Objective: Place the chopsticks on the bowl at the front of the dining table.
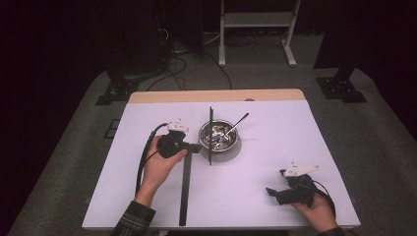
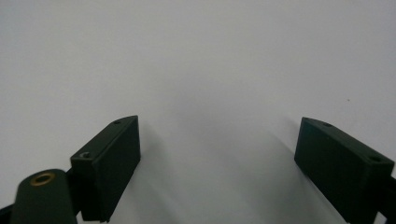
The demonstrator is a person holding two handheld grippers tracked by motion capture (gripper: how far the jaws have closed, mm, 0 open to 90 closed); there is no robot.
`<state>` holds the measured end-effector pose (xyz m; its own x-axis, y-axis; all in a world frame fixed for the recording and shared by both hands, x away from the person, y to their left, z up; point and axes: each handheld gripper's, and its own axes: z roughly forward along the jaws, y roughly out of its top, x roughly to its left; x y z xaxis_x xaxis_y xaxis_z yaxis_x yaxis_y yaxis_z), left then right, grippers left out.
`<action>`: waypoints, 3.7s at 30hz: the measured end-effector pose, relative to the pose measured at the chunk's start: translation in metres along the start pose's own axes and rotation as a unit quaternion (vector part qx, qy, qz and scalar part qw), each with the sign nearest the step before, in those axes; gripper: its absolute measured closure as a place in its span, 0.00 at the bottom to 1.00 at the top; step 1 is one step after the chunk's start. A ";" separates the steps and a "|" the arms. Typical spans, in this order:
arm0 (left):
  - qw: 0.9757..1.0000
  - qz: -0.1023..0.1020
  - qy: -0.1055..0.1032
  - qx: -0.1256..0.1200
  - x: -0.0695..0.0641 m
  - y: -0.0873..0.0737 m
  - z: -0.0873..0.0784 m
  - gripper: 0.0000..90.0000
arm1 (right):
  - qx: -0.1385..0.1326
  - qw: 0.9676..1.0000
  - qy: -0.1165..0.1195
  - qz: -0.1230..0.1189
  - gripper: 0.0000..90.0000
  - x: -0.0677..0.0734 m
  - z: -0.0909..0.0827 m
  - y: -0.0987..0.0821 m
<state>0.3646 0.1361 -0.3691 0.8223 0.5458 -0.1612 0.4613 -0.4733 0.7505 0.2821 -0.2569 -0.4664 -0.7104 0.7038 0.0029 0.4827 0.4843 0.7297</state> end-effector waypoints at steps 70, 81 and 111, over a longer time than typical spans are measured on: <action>0.998 0.045 -0.004 0.031 -0.035 -0.031 0.029 0.89 | -0.001 1.000 0.000 0.000 0.14 0.000 0.000 0.000; 0.998 0.041 0.034 0.013 -0.033 -0.041 0.001 0.48 | -0.001 1.000 0.000 0.000 0.14 0.000 0.000 0.000; 0.994 0.007 0.104 0.005 -0.008 -0.086 -0.048 0.08 | -0.001 1.000 0.000 0.000 0.14 0.000 0.000 0.000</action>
<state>0.3024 0.2062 -0.4016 0.7416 0.6707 -0.0139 0.4547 -0.4874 0.7455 0.2821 -0.2569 -0.4665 -0.7096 0.7046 0.0029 0.4825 0.4829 0.7307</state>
